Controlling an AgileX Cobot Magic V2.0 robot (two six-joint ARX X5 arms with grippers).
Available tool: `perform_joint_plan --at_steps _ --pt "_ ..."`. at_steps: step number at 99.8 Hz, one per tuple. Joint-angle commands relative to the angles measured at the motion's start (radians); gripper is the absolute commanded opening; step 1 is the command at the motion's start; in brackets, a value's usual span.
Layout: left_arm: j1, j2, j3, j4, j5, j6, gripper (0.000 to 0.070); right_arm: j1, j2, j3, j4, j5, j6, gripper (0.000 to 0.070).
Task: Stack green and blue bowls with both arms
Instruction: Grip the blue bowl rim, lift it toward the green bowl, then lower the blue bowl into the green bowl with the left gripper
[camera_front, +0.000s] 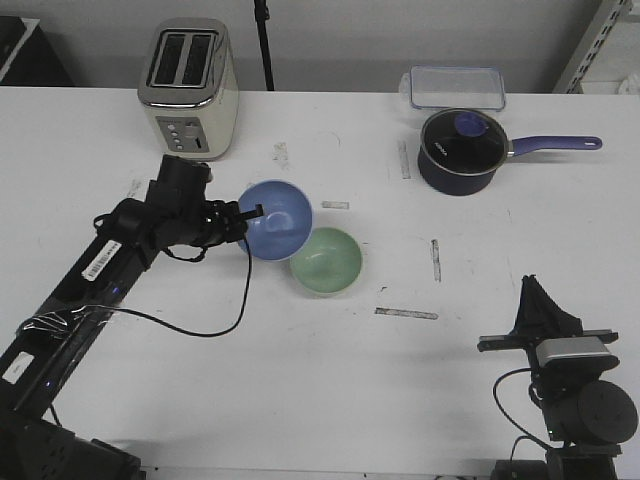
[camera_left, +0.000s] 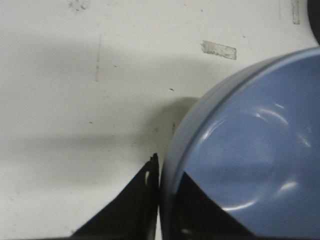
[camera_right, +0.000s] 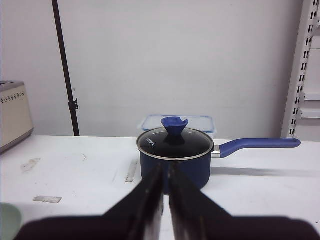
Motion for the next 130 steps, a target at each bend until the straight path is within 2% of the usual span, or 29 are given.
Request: perform_joint_plan --at_steps 1,25,56,88,104,130 --pt "-0.029 0.037 0.028 0.004 -0.005 -0.032 0.0001 0.0 -0.001 0.003 0.013 0.001 0.014 0.001" --pt "-0.127 0.156 0.148 -0.021 -0.006 -0.034 0.0001 0.0 -0.001 0.003 0.013 0.001 0.014 0.001" --pt "-0.175 0.314 0.263 -0.164 -0.006 -0.005 0.0001 0.0 -0.001 0.003 0.013 0.001 0.014 0.001" --pt "-0.176 0.352 0.263 -0.136 -0.006 0.0 0.0006 0.0 -0.001 0.003 0.013 0.001 0.014 0.001" --pt "-0.177 0.38 0.263 -0.131 0.0 0.021 0.0084 0.0 -0.001 0.003 0.013 0.001 0.014 0.001" --pt "-0.187 0.383 0.263 -0.094 0.01 0.026 0.0084 0.0 -0.001 0.003 0.013 0.001 0.014 0.001"
